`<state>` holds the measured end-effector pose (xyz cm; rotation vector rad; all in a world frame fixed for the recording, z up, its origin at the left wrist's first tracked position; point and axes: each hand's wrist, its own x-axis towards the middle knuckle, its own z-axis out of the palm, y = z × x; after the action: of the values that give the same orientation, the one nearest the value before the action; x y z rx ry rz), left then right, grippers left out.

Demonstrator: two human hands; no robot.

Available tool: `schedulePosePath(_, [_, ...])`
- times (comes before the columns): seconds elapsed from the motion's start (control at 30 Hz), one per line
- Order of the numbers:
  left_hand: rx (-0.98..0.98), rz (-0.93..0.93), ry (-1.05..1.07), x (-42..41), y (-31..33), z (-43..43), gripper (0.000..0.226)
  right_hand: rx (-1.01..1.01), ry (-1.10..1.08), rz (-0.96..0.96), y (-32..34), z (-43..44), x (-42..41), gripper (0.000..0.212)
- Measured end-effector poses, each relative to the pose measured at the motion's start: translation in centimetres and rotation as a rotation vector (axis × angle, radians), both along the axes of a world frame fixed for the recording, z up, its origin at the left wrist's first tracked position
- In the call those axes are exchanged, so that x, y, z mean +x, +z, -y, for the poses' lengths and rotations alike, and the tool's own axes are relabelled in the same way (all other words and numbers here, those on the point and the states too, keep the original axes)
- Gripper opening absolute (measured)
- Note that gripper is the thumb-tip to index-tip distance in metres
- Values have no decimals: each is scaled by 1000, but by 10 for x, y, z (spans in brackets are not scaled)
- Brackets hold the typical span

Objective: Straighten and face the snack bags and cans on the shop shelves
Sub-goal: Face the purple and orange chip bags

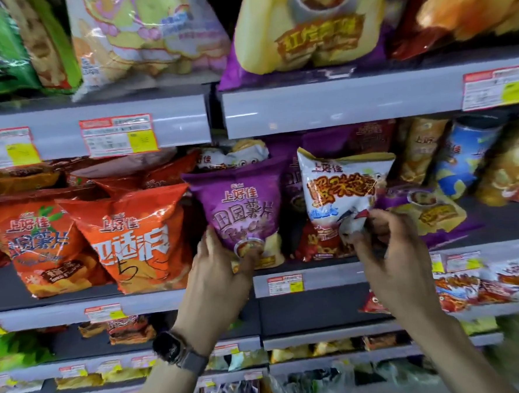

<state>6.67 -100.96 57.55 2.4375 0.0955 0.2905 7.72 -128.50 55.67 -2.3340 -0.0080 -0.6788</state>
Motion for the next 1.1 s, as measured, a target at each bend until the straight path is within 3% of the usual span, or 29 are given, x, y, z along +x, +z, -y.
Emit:
schedulePosePath(0.1, [-111,-26,82,15,-5,15,100,152,48,-73,1,13,10,85])
schedulePosePath(0.27, [-349,48,225,41,-8,20,116,415,244,-136,2,24,50,107])
schedulePosePath(0.37, [-433,49,263,51,-11,22,120,500,211,-230,10,30,74,138])
schedulePosePath(0.43, [-434,78,296,49,-9,29,118,487,185,-269,17,33,83,145])
schedulePosePath(0.47, [-430,98,313,48,-9,33,116,489,176,-265,18,36,87,141])
schedulePosePath(0.6, [-442,181,346,42,-9,45,111,664,227,-216,16,42,95,80])
schedulePosePath(0.77, [-484,239,330,34,-9,54,111,754,199,-162,16,49,97,57])
schedulePosePath(0.93, [-533,315,272,25,-8,59,110,794,108,-116,15,56,98,47])
schedulePosePath(1.1, [-565,377,197,12,-7,57,111,765,175,-69,25,40,91,38])
